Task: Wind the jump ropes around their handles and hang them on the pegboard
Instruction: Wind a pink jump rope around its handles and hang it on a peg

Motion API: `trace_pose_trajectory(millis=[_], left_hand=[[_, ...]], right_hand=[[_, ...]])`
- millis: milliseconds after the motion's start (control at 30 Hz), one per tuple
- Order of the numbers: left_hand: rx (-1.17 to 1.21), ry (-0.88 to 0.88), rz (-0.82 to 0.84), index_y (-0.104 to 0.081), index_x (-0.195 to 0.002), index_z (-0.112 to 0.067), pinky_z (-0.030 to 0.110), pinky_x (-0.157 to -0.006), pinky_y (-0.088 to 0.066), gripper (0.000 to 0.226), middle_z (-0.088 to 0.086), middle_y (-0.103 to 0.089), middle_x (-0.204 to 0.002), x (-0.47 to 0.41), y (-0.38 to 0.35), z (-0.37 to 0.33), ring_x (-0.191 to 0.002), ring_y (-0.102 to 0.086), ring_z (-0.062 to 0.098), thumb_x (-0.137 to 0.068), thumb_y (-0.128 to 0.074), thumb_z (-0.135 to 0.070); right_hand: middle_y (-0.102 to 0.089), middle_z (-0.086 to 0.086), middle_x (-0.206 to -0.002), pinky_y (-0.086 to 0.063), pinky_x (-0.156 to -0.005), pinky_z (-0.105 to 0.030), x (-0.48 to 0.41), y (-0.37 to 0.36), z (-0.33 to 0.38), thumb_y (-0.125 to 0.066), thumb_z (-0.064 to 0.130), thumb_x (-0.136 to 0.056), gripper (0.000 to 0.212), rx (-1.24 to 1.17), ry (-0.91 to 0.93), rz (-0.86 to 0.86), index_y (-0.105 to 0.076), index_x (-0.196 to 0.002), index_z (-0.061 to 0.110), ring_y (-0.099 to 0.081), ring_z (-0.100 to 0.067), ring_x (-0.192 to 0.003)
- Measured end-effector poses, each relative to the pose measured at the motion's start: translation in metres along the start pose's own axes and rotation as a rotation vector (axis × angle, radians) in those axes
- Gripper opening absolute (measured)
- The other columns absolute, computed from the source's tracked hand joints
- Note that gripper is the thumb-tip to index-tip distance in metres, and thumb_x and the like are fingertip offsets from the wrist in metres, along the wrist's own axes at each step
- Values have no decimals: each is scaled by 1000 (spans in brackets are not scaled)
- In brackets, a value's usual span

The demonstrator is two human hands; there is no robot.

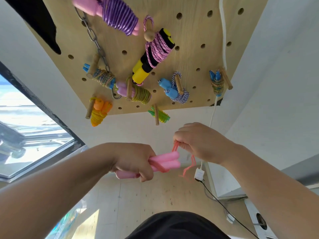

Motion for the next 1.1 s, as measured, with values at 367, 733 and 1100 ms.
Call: trace_pose_trajectory(millis=[367, 733, 1100], left_hand=[[-412, 215, -235, -63, -72, -5, 28, -54, -36, 18, 10, -62, -64, -25, 29, 43, -55, -49, 21, -67, -66, -22], [429, 9, -668, -51, -58, -15, 28, -56, -33, 18, -1, -47, -57, -29, 43, 28, -56, -41, 19, -49, -66, -17], [398, -330, -303, -47, -58, -15, 24, -51, -32, 17, -1, -42, -55, 1, 6, -48, -52, -39, 15, -57, -62, -10]], right_hand=[[-45, 8, -82, -41, -71, -35, -6, -9, 17, -45, 34, -104, 18, -46, -149, 194, -46, -87, 28, -48, -16, -78], [-51, 5, -63, -43, -47, -33, 23, 12, -4, -54, 27, -101, 22, 4, -342, -351, -64, -84, 17, -51, -19, -53], [-51, 25, -66, -37, -67, -13, 36, -20, -9, -48, 16, -106, 34, -310, -311, -19, -55, -79, 36, -53, 8, -68]])
Point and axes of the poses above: each hand's wrist, its own x-axis away from the middle knuckle, its own y-axis out of the back of the hand, z = x × y, the point moved 10 cm from there along -x, towards the middle knuckle
